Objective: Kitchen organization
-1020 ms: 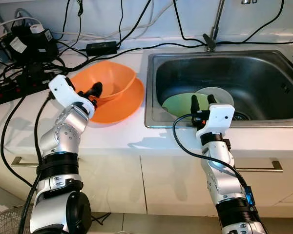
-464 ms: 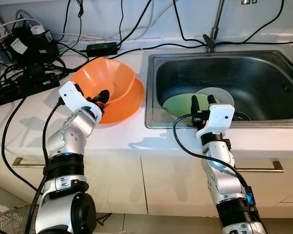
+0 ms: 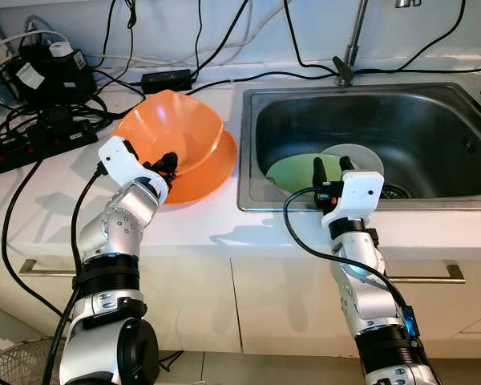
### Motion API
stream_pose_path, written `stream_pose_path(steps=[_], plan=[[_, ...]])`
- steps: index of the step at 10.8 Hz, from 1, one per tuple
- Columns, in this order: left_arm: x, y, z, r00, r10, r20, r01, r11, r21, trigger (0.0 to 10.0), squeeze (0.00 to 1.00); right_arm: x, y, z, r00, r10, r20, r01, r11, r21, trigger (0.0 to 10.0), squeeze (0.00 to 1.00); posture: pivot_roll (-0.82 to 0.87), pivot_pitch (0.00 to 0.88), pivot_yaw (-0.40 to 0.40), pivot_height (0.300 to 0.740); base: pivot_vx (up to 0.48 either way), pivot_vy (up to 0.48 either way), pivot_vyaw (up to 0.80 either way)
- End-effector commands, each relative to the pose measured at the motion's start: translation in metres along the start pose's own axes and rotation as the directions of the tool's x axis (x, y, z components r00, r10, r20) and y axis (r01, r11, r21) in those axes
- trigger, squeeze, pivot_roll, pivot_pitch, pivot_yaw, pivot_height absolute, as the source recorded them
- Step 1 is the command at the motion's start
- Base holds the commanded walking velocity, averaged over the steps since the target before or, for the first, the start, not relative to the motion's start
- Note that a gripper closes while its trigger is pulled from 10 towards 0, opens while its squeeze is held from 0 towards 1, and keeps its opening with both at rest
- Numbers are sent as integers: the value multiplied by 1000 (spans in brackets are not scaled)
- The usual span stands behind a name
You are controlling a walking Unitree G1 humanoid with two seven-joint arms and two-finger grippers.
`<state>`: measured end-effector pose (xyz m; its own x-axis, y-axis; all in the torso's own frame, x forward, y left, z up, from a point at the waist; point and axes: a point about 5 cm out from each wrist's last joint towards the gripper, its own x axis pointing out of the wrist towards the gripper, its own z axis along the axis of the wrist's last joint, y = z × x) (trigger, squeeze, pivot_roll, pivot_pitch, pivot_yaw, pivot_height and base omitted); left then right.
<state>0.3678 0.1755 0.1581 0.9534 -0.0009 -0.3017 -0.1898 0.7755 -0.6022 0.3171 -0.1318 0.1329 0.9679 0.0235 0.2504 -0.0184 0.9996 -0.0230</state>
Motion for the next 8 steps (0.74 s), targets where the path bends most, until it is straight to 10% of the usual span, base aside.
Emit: stream_pose_path(steps=[1, 8], plan=[[-1, 7, -2, 999, 36, -3, -36, 999, 15, 0, 0, -3, 0, -8, 999, 5, -49, -6, 1000, -6, 10000, 0, 6, 0, 105, 740, 0, 0, 0], [-1, 0, -1, 1000, 12, 26, -13, 1000, 12, 0, 0, 1, -4, -6, 999, -3, -49, 3, 1000, -14, 10000, 0, 12, 0, 106, 740, 0, 0, 0]])
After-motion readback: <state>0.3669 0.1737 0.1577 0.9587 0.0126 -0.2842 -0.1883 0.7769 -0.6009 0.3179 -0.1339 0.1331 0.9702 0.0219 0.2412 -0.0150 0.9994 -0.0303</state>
